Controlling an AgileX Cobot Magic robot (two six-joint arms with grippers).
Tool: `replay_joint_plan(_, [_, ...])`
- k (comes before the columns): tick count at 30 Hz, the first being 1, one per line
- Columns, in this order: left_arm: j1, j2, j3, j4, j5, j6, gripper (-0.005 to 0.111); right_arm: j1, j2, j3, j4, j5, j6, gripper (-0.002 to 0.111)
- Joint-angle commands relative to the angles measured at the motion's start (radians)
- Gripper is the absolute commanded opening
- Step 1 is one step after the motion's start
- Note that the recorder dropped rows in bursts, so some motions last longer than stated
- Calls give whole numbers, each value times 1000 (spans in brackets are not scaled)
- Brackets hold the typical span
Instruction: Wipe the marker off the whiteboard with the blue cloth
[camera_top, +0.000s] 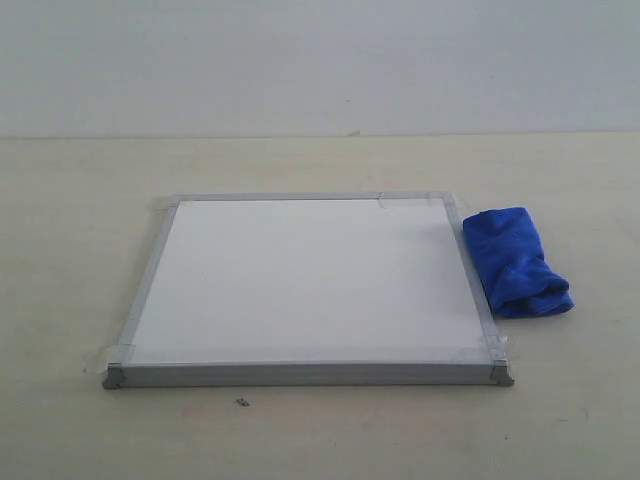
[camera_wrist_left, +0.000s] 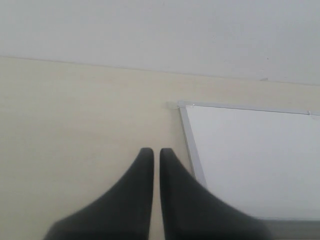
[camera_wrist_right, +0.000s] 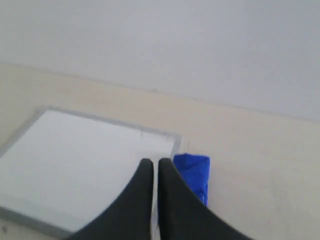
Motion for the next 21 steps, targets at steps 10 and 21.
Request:
replay_joint_plan(10, [2,-3,4,-5,-3,2,4,-143,-294,456,75,-475,-7,0])
replay_joint_plan(21, [2,-3,4,-5,-3,2,4,-159,-402,679,73,-477,-9,0])
